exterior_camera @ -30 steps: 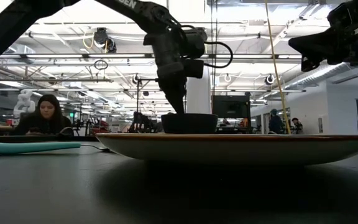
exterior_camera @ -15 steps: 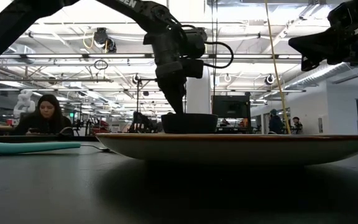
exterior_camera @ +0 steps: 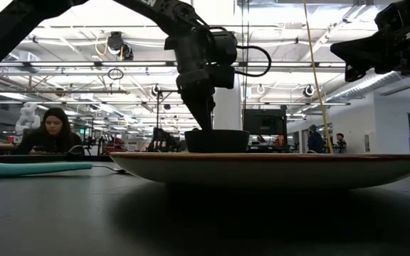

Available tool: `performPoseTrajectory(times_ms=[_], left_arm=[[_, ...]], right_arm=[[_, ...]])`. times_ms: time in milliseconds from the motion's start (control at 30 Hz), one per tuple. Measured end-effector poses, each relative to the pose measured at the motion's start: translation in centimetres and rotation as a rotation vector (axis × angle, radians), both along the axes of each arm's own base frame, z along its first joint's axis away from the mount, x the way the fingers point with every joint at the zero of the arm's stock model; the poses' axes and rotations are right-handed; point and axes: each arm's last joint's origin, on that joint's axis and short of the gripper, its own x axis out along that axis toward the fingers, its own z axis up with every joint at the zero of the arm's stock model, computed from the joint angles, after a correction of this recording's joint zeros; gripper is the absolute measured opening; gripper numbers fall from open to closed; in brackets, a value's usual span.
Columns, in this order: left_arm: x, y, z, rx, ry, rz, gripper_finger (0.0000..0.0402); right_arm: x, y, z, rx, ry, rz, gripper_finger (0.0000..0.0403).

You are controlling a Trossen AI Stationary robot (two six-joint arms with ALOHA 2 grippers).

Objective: Pick and place plate/cup/fork/spoon on tray
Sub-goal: Put the black bowl on the yellow plate

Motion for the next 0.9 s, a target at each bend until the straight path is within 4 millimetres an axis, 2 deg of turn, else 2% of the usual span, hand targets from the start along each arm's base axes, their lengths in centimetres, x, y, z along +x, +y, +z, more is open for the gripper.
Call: performPoseTrajectory(times_ms=[367,900], left_arm=[[0.19,0.16,-0.91,0.042,0.007,0.009,0.0269],[0.46,0.23,-0.82,0.053,-0.022,0.005,0.0269]], right_arm=[[0.00,0.00,-0.01,0.004,0.001,0.000,0.0000],[0.00,0.00,0.00,0.004,0.000,0.001,0.0000]])
